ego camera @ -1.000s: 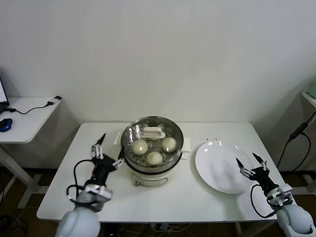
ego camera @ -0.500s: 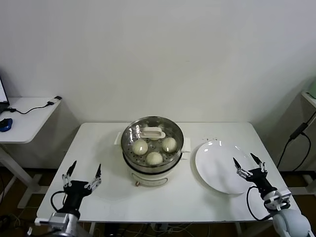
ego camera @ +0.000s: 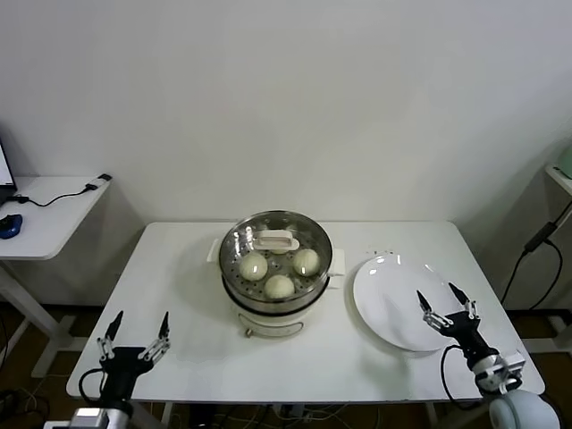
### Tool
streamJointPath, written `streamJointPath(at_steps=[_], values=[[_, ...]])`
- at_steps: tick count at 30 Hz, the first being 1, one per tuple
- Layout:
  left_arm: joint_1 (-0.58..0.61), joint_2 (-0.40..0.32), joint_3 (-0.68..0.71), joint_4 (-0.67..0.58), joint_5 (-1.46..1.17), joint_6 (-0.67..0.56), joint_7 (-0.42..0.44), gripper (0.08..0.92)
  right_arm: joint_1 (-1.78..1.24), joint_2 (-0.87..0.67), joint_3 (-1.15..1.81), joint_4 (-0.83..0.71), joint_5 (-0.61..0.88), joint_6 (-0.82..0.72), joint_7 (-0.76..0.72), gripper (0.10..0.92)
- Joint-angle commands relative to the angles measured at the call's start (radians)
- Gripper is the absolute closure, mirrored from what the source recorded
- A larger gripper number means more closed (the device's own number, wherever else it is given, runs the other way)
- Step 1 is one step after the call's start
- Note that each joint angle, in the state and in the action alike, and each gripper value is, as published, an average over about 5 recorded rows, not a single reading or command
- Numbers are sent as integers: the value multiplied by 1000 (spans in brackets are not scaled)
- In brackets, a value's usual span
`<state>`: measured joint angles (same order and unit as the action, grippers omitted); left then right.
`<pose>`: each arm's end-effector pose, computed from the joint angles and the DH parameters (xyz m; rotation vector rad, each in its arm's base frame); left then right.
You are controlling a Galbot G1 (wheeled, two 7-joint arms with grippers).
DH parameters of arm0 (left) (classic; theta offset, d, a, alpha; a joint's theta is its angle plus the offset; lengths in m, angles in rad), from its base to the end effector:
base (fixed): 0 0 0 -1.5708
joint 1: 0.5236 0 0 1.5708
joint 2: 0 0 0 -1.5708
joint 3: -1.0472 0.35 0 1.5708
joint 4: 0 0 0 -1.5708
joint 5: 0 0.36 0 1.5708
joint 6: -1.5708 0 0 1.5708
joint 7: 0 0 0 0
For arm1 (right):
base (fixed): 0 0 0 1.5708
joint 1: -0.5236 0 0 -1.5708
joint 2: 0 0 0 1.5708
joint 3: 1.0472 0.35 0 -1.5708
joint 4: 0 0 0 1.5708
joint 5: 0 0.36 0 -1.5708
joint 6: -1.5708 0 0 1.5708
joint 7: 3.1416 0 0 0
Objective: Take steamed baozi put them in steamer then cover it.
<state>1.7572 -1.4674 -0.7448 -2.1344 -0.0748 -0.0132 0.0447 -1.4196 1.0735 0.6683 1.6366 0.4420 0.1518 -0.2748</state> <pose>0.1274 0.0827 -0.3072 0.1146 -3.0128 -0.2083 0.2357 -0.2012 -0.3735 0.2943 -3.0186 0.1057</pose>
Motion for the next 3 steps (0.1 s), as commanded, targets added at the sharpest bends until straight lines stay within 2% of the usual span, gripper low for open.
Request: streamJointPath(at_steps=[1,3], values=[[23,-18,-19,-11,-3,-14,7,177,-21,11,6,22,4,0,3,203],[22,-18,-18,-14,-3,-13,7,177,-22,11,7,21,4,1,2,203]])
